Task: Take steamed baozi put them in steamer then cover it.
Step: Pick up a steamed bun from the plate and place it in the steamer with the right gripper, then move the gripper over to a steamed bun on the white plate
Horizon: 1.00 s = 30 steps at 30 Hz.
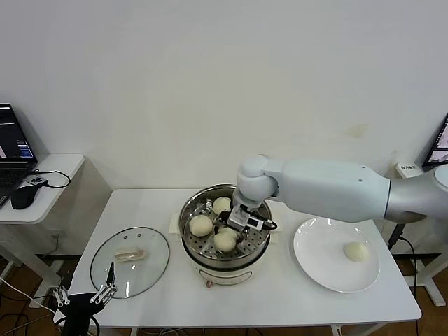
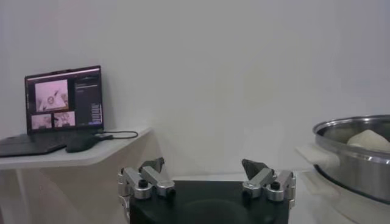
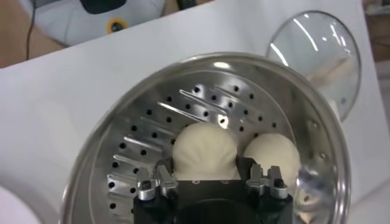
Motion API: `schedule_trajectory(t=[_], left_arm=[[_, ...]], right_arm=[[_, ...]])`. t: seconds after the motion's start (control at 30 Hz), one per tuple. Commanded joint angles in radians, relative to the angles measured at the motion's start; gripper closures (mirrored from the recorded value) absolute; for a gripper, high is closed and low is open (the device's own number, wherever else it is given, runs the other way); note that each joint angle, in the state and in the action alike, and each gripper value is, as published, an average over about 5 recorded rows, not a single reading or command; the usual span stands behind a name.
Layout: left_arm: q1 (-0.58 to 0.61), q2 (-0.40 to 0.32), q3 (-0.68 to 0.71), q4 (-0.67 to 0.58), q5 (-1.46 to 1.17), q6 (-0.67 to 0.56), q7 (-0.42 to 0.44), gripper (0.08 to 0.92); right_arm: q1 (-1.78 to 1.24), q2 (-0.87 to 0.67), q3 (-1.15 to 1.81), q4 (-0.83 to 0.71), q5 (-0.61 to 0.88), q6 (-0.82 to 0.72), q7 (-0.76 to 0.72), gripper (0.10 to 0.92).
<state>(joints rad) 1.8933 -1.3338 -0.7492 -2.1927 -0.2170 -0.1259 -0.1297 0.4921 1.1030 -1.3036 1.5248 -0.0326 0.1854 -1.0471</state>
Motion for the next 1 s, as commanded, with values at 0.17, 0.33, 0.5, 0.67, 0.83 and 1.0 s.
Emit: schedule_trajectory(t=[0.17,0.33,0.5,0.67,0.83,1.0], left_arm=[[0.001,-0.001,0.002,0.004,0.002,-0.002,-0.001,0.177],[0.0,0.003,-0.003,0.005,0.001,-0.003,-0.001,0.177],[-0.004,0.01,-0.009,0.009,0.0,-0.002,0.0,0.177],[-0.012,0.022,-0.019,0.016,-0.005,-0.002,0.0,0.177],[-0.019,0.033,-0.02,0.022,-0.008,-0.001,0.002,0.177],[-0.028,0.042,-0.007,0.024,-0.008,0.002,0.003,0.177]], right_arm=[[0.006,0.0,-0.005,0.009,-0.006,0.035,-0.015,0.261],[0.031,-0.029,0.031,0.014,0.032,0.025,-0.013,0.206],[0.071,-0.091,0.071,0.021,0.066,-0.019,-0.01,0.203],[0.089,-0.193,0.114,0.003,0.081,-0.154,-0.008,0.203],[0.079,-0.324,0.166,0.022,0.121,-0.377,0.0,0.203],[0.028,-0.478,0.214,0.067,0.122,-0.494,0.006,0.203]])
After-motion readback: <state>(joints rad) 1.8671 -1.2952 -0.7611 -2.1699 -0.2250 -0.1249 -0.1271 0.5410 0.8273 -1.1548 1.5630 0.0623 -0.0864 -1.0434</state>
